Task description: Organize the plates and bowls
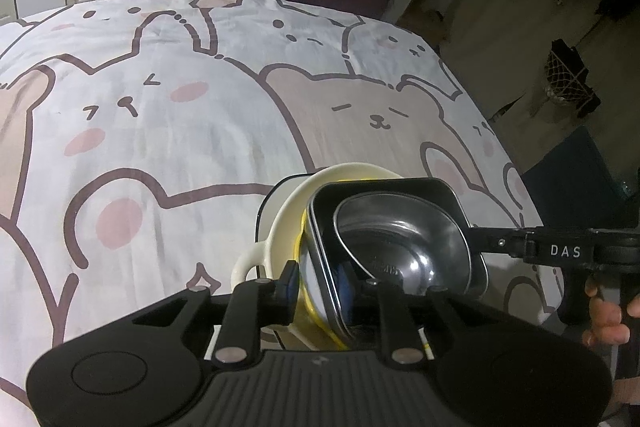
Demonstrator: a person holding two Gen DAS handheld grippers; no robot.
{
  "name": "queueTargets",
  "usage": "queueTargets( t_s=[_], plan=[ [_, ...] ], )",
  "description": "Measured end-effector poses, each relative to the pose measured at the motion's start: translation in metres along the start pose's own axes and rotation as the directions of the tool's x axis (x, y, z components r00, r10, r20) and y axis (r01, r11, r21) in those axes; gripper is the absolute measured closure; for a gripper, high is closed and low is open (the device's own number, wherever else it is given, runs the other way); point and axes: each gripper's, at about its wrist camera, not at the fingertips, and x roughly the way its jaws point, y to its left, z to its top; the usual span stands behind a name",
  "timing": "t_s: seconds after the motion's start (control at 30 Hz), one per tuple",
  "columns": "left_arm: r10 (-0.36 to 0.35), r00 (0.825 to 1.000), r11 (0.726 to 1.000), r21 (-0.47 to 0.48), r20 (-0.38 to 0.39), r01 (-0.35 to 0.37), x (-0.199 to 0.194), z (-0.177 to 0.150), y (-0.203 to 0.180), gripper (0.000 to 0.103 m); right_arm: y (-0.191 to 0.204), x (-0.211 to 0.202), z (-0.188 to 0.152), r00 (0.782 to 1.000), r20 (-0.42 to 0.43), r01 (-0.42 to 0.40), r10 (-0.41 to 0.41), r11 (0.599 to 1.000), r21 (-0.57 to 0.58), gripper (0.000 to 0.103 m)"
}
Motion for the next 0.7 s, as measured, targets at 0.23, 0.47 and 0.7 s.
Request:
queueTargets(
  t_s=[0.23,0.47,0.7],
  plan=[
    [-0.002,1.0,1.0,0.005,0.018,0.002,-0.007,0.0,0.0,0.063,-0.001,-0.009,0.0,1.0,0.025,-0.002,0.002,1.0,0.004,0.092],
    [0.007,0.999,1.0,0.009,0.038,-0.008,-0.012,0.001,0.0,0.046,0.0,-0.019,0.001,0.999,0.053,-0.009,0.01,1.0,-0.009,0.076],
    [0.03,0.996,0.999,0.015,0.084,-0.031,-0.023,0.005,-0.002,0.022,0.006,-0.034,0.002,0.994,0.112,0.014,-0.011,1.0,-0.025,0.054]
  ],
)
